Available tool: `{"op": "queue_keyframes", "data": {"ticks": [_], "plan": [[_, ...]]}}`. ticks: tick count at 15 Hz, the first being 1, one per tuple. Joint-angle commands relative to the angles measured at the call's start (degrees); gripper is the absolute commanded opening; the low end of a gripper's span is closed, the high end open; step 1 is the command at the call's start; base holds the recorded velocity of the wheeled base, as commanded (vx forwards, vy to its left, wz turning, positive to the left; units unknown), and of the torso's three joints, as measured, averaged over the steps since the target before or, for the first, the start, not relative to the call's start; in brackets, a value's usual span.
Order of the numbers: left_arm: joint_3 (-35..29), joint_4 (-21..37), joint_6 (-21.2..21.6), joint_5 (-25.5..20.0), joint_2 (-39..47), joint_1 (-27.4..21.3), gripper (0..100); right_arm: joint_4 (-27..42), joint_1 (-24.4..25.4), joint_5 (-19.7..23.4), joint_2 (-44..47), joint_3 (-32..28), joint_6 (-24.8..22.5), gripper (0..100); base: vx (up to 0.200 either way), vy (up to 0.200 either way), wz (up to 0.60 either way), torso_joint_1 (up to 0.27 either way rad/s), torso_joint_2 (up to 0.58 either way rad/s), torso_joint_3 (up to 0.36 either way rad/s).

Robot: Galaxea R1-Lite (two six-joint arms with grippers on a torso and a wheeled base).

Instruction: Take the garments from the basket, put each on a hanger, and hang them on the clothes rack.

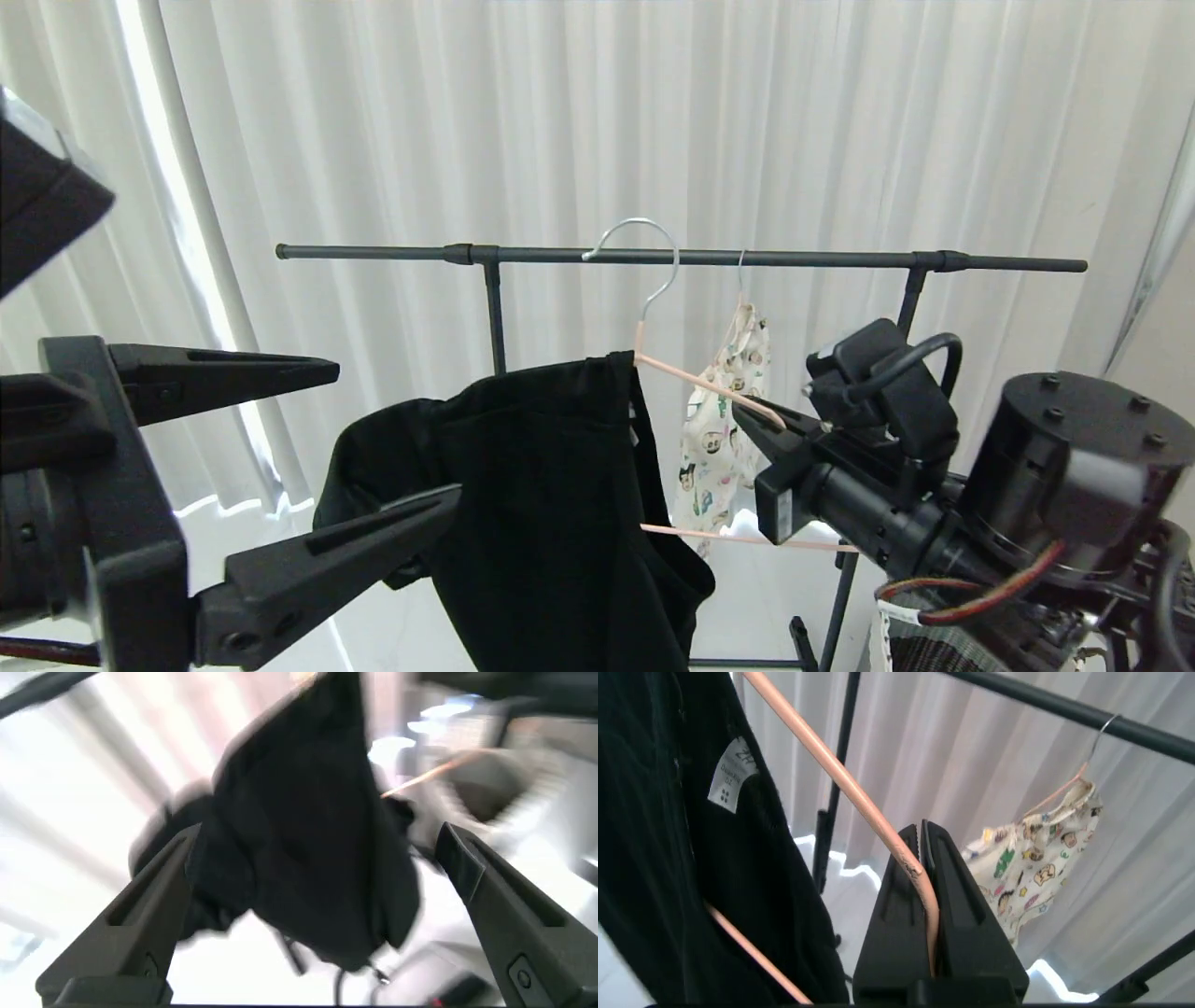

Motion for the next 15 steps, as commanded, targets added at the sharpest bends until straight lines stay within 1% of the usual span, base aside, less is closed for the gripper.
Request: {"op": "queue_keyframes", "data": {"ticks": [1, 2, 3, 5, 7, 8, 12, 15], "plan": [[0.2, 0.0, 5.2, -10.9, -1.8, 9.1, 100, -1.9, 0.2, 1.1, -4.7, 5.3, -0.5, 0, 0.0, 0.0, 0.0, 0.0, 0.0, 0.0], [0.3, 0.0, 7.0, -15.3, -0.5, 10.5, 100, -2.1, 0.7, 1.1, -6.0, 6.6, -0.5, 0, 0.0, 0.0, 0.0, 0.0, 0.0, 0.0], [0.3, 0.0, 7.3, -17.6, 1.0, 11.1, 100, -2.1, 1.5, 1.2, -7.4, 7.6, -0.5, 0, 0.0, 0.0, 0.0, 0.0, 0.0, 0.0], [0.0, 0.0, 7.3, -19.2, 4.3, 10.9, 100, -2.1, 3.5, 1.2, -9.4, 9.1, -1.3, 0, 0.0, 0.0, 0.0, 0.0, 0.0, 0.0], [0.5, 0.0, 7.4, -24.2, 6.0, 11.0, 100, -2.1, 5.1, 1.2, -10.6, 10.2, -2.4, 0, 0.0, 0.0, 0.0, 0.0, 0.0, 0.0], [1.1, 0.0, 7.4, -25.2, 6.8, 11.0, 100, -2.1, 5.9, 1.2, -11.0, 10.3, -2.7, 0, 0.0, 0.0, 0.0, 0.0, 0.0, 0.0], [4.6, 0.0, 8.4, -25.2, 8.1, 11.0, 100, -2.1, 8.8, 1.1, -11.4, 10.2, -3.8, 0, 0.0, 0.0, 0.0, 0.0, 0.0, 0.0], [5.0, 0.0, 8.4, -25.3, 8.1, 11.0, 100, -2.1, 10.2, 1.1, -11.4, 9.8, -3.9, 0, 0.0, 0.0, 0.0, 0.0, 0.0, 0.0]]}}
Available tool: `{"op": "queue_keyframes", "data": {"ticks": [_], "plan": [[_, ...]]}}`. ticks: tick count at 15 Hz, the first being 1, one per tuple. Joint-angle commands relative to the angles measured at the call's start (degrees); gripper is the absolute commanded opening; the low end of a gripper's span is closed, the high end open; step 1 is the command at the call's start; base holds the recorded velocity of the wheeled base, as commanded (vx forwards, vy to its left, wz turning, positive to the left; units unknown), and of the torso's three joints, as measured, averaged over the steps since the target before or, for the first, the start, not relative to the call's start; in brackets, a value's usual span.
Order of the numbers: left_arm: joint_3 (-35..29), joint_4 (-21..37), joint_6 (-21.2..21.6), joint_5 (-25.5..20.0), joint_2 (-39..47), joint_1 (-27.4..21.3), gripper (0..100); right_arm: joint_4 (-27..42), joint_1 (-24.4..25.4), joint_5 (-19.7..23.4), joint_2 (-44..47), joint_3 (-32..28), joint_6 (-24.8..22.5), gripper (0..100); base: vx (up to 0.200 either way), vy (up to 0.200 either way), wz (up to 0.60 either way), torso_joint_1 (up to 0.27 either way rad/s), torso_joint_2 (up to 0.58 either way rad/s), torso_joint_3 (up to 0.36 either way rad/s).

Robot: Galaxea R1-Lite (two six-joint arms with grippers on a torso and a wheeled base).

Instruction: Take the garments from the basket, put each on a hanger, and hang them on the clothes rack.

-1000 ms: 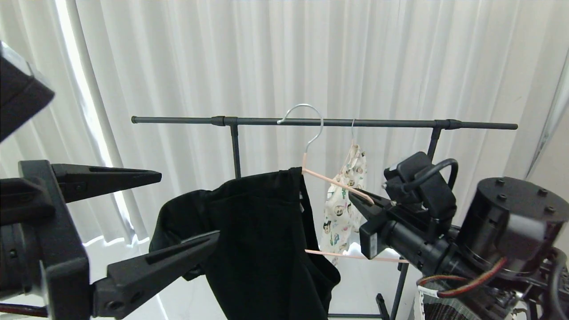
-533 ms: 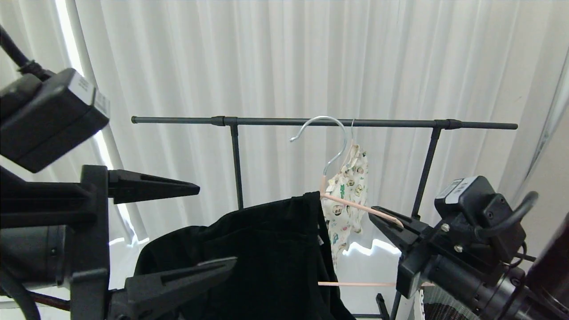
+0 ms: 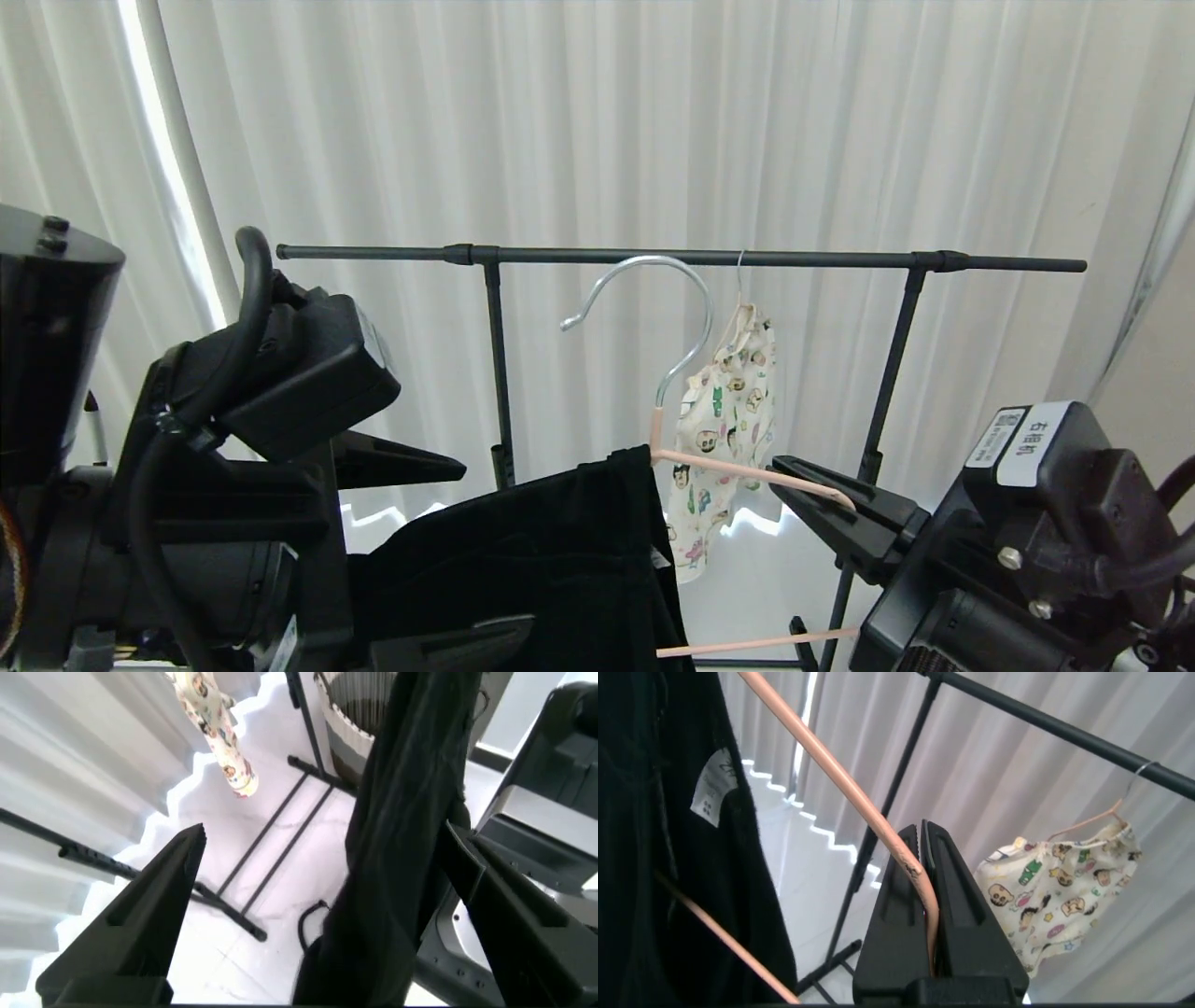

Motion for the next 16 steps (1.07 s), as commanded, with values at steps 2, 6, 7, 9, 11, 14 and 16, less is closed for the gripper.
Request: {"op": "queue_keyframes", "data": {"ticks": [2, 6, 7, 9, 11, 14, 16], "plan": [[0.4, -0.1, 0.0, 0.0, 0.6, 0.0, 100, -0.1, 0.7, 0.1, 0.1, -0.2, -0.2, 0, 0.0, 0.0, 0.0, 0.0, 0.0, 0.0], [0.7, -0.1, 0.0, -0.1, 0.5, -0.1, 0, -0.1, 0.7, 0.1, -0.3, -0.4, -0.4, 0, 0.0, 0.0, 0.0, 0.0, 0.0, 0.0], [0.7, -0.1, 0.0, -0.1, 0.5, -0.4, 0, -0.1, 0.7, 0.1, -0.5, -0.4, -0.4, 0, 0.0, 0.0, 0.0, 0.0, 0.0, 0.0], [0.7, -0.1, 0.0, -0.1, 0.4, -0.5, 0, -0.1, 0.7, 0.0, -0.6, -0.4, -0.4, 0, 0.0, 0.0, 0.0, 0.0, 0.0, 0.0], [0.7, -0.1, -0.1, -0.1, 0.4, -0.5, 0, -0.1, 0.8, 0.0, -0.6, -0.4, -0.5, 100, 0.0, 0.0, 0.0, 0.0, 0.0, 0.0], [0.8, -0.1, -0.1, 0.1, 0.5, -0.4, 0, -0.1, 1.2, 0.1, -0.8, -0.3, -0.7, 100, 0.0, 0.0, 0.0, 0.0, 0.0, 0.0], [1.6, -0.1, 0.0, 0.6, 0.3, 0.0, 0, -0.1, 1.1, 0.1, -0.8, -0.1, -1.4, 100, 0.0, 0.0, 0.0, 0.0, 0.0, 0.0]]}}
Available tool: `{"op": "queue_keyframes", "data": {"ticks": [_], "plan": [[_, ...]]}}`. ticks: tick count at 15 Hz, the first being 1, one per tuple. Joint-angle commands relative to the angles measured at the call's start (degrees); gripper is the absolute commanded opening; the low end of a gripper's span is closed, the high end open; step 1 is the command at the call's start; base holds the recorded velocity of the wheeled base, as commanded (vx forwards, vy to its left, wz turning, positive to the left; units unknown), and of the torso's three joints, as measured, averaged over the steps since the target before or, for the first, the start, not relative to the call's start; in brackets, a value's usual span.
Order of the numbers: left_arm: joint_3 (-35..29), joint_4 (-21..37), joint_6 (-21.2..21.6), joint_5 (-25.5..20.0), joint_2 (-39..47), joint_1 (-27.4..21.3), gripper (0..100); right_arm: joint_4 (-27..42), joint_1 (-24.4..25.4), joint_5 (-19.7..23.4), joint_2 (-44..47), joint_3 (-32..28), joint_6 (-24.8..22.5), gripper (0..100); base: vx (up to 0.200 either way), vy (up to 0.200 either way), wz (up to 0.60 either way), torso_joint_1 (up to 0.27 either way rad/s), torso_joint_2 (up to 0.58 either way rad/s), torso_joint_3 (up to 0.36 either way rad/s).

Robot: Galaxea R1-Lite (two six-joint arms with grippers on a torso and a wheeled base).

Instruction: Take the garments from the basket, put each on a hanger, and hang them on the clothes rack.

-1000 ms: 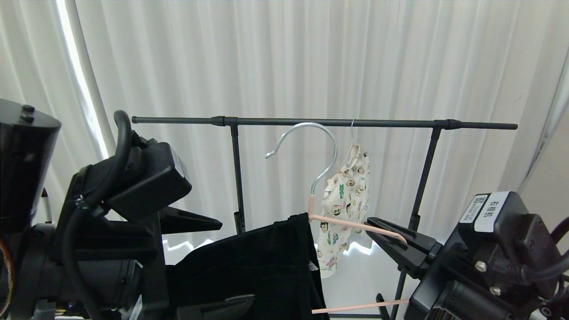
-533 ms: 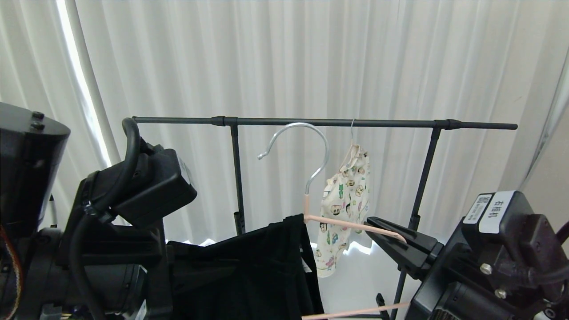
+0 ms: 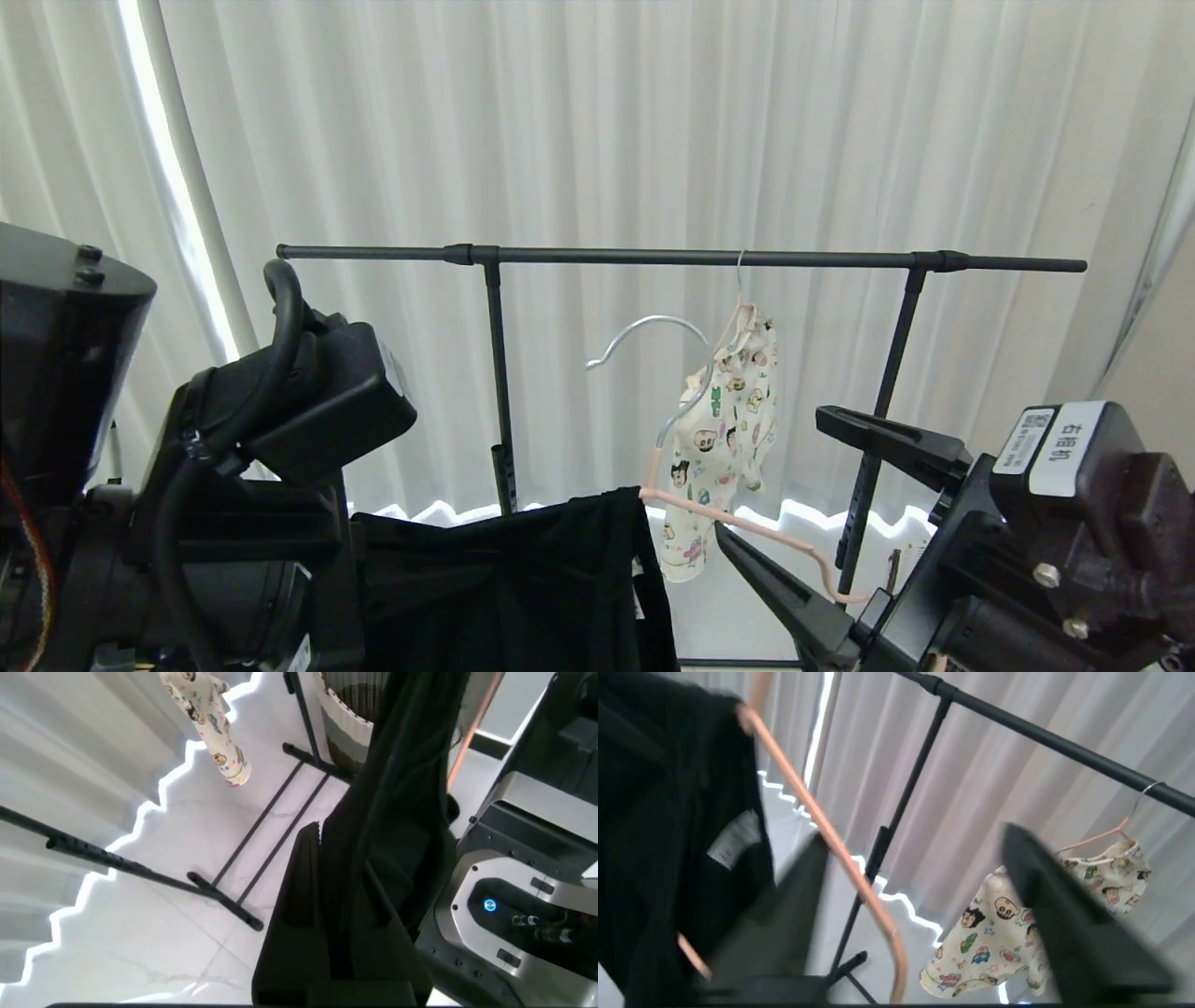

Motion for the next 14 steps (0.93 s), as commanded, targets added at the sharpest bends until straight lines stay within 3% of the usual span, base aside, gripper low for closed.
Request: {"op": "queue_keyframes", "data": {"ticks": [1, 4, 7, 9, 12, 14], "plan": [[0.5, -0.2, 0.1, 1.5, -0.2, 0.4, 0, 0.0, -0.1, 0.0, 0.1, 0.2, -0.1, 100, 0.0, 0.0, 0.0, 0.0, 0.0, 0.0], [4.0, -5.9, 0.1, 12.3, 0.0, 0.4, 0, 0.0, -0.7, 0.2, 0.4, 1.8, 0.0, 100, 0.0, 0.0, 0.0, 0.0, 0.0, 0.0], [7.6, -14.4, -0.2, 19.4, -0.4, 0.5, 0, 0.1, -1.0, 0.4, 1.9, 2.6, 1.5, 100, 0.0, 0.0, 0.0, 0.0, 0.0, 0.0], [7.9, -20.5, -0.1, 22.2, -0.3, 0.8, 0, 0.1, -1.0, 0.6, 5.5, 2.2, 7.7, 100, 0.0, 0.0, 0.0, 0.0, 0.0, 0.0], [7.2, -23.9, -0.4, 28.7, 0.3, 1.1, 0, 0.3, -1.0, 0.8, 10.1, -1.0, 13.8, 100, 0.0, 0.0, 0.0, 0.0, 0.0, 0.0], [7.0, -26.8, -0.3, 30.4, 0.4, 1.1, 0, 2.6, -0.8, 0.7, 12.3, -3.9, 17.7, 100, 0.0, 0.0, 0.0, 0.0, 0.0, 0.0]]}}
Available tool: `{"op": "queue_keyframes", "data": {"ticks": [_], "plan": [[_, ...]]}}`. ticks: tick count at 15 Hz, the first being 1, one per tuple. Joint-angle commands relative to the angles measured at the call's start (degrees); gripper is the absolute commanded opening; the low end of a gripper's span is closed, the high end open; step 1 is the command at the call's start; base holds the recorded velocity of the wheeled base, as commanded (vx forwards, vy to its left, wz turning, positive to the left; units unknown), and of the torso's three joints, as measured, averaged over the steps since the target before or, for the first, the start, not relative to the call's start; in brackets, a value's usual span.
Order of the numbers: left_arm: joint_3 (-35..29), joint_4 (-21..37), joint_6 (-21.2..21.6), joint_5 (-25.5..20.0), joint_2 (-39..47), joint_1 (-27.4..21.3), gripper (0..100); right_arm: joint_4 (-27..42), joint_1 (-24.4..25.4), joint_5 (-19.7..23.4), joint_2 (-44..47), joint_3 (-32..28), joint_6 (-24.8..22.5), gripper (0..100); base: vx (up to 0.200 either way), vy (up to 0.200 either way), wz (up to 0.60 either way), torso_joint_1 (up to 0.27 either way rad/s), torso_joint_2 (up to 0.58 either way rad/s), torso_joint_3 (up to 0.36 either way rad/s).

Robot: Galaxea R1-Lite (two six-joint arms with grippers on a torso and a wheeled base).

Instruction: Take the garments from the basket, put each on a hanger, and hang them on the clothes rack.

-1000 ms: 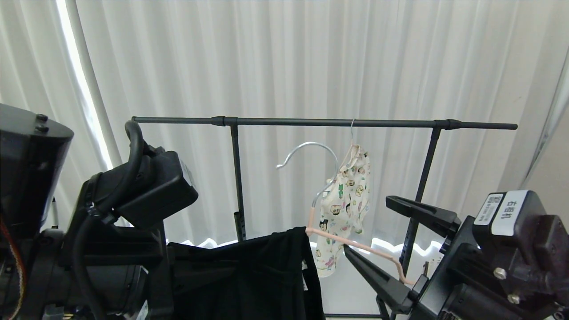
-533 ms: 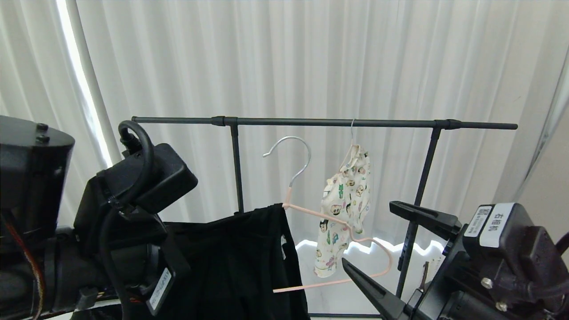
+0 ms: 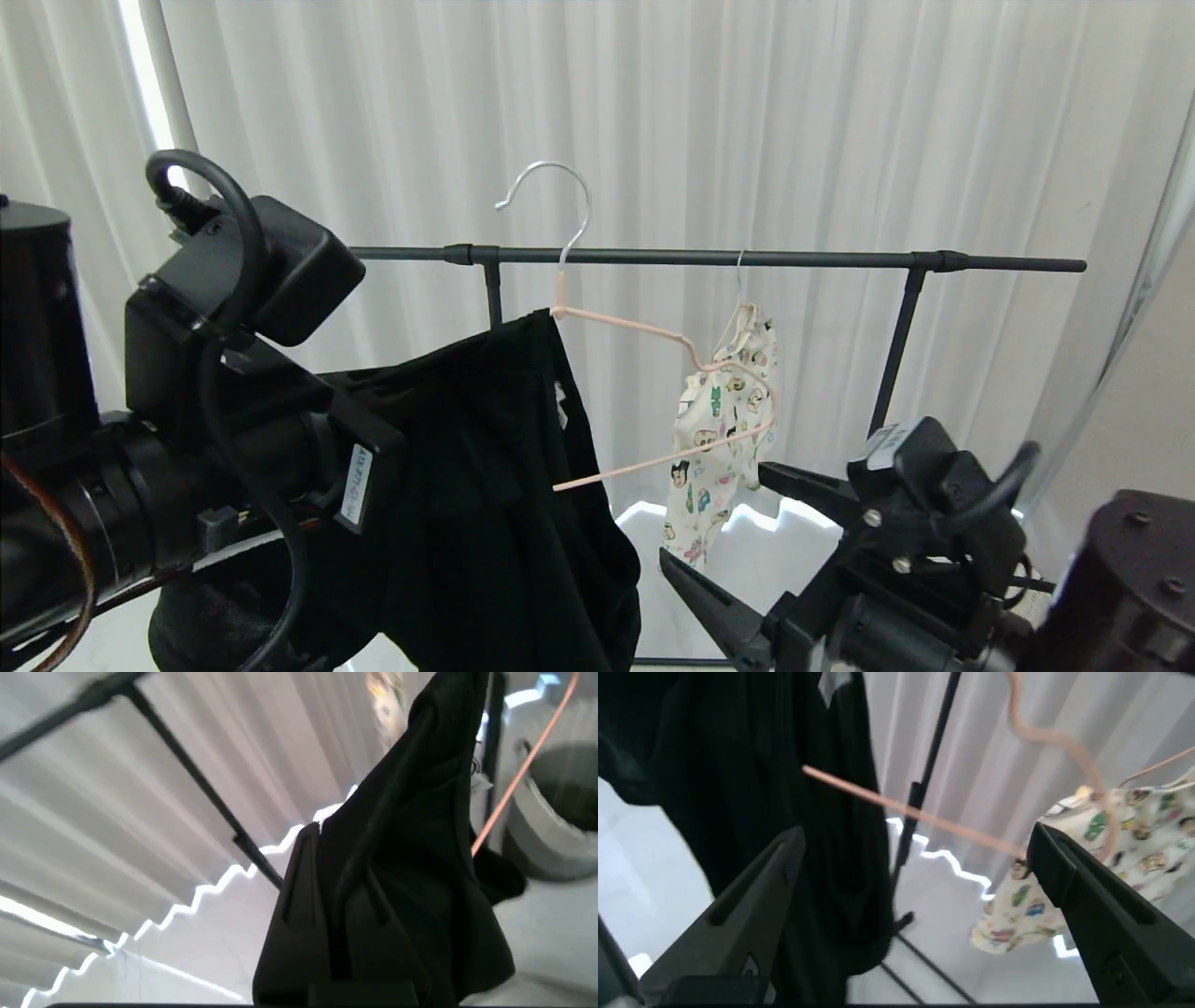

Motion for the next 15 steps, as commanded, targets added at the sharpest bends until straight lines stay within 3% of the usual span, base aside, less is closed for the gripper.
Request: {"op": "queue_keyframes", "data": {"ticks": [1, 3, 5, 7, 9, 15], "plan": [[-0.5, -1.5, 0.1, 1.2, 0.6, 0.0, 0, 3.5, 0.3, 0.0, 3.4, -2.1, 2.1, 100, 0.0, 0.0, 0.0, 0.0, 0.0, 0.0], [-1.5, -3.9, 0.1, 3.2, 1.5, 0.0, 0, 11.1, -0.8, 0.0, 3.5, -5.5, 8.0, 100, 0.0, 0.0, 0.0, 0.0, 0.0, 0.0], [-2.4, -4.2, 0.2, 3.3, 1.8, -0.1, 0, 23.1, -3.2, 0.0, 4.5, -13.2, 16.0, 100, 0.0, 0.0, 0.0, 0.0, 0.0, 0.0], [-2.4, -4.2, 0.0, 3.3, 1.8, -0.2, 0, 25.8, -4.9, 0.0, 7.0, -20.1, 21.1, 100, 0.0, 0.0, 0.0, 0.0, 0.0, 0.0], [-2.6, -4.5, 0.0, 3.3, 1.8, -0.2, 0, 27.0, -6.5, 0.0, 9.9, -23.7, 21.6, 100, 0.0, 0.0, 0.0, 0.0, 0.0, 0.0], [-3.4, -4.5, 0.2, 3.3, 1.5, -0.5, 0, 29.1, -6.4, -1.3, 14.1, -23.0, 21.1, 100, 0.0, 0.0, 0.0, 0.0, 0.0, 0.0]]}}
